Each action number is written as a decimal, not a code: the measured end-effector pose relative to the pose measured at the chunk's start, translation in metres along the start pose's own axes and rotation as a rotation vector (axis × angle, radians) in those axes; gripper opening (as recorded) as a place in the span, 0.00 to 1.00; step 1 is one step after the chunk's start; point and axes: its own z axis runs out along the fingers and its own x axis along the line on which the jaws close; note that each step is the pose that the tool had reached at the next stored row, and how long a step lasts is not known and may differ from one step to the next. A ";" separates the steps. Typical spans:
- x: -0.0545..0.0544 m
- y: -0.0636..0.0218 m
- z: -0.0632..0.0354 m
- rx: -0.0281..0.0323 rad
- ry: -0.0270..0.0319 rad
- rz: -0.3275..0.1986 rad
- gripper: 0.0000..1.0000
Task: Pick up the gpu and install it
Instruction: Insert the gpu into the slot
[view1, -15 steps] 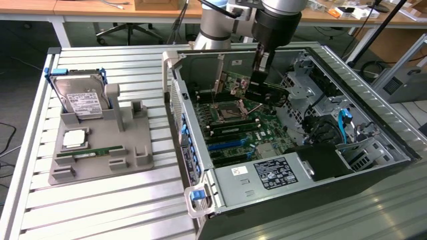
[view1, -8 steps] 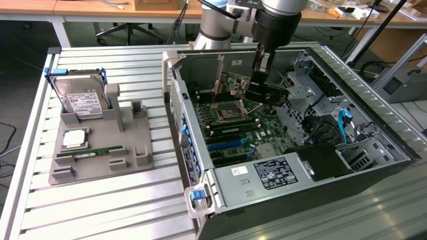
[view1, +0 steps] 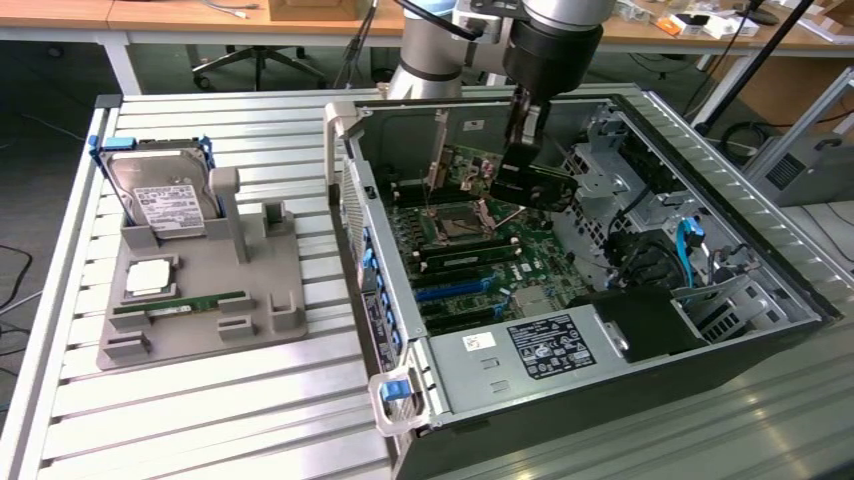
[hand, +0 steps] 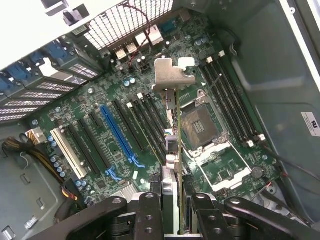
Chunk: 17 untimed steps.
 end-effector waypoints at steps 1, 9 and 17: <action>0.000 0.0000 0.0000 0.0000 -0.0001 -0.003 0.27; 0.000 0.0000 0.0002 -0.0007 -0.0007 -0.025 0.27; 0.000 0.0000 0.0005 -0.0016 -0.0016 -0.055 0.27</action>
